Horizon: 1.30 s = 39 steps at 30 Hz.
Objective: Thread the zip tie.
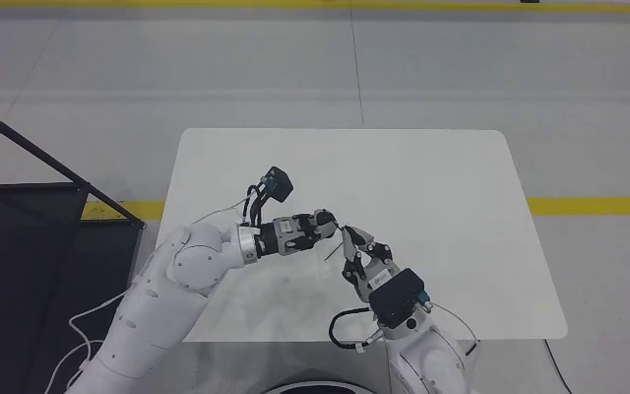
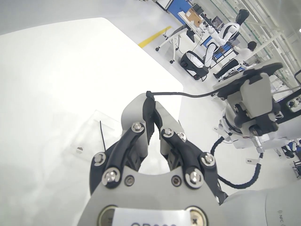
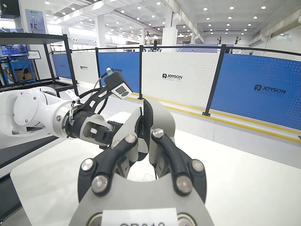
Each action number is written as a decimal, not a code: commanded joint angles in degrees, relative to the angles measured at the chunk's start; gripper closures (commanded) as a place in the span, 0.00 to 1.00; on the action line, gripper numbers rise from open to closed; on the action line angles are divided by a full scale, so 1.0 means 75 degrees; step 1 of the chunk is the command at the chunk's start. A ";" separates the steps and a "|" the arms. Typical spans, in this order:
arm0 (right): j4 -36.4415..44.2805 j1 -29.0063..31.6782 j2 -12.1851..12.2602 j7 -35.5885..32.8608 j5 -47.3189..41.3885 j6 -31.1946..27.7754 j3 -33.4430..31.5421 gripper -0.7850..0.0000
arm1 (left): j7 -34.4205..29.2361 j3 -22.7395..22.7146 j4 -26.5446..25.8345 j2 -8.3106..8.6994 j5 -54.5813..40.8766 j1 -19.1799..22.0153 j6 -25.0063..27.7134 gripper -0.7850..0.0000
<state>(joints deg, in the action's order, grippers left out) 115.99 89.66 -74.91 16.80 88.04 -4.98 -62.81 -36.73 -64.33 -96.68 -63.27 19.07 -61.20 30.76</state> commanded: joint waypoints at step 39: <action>-0.0308 -0.0242 -0.0083 0.0176 0.0007 0.0270 0.0212 1.00 | 0.0434 0.0569 -0.0410 -0.0086 0.1696 -0.0041 -0.0405 1.00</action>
<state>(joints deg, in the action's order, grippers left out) 113.73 87.91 -75.52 18.12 88.12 -3.01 -61.25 -33.41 -60.12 -99.77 -63.90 31.79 -61.58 27.70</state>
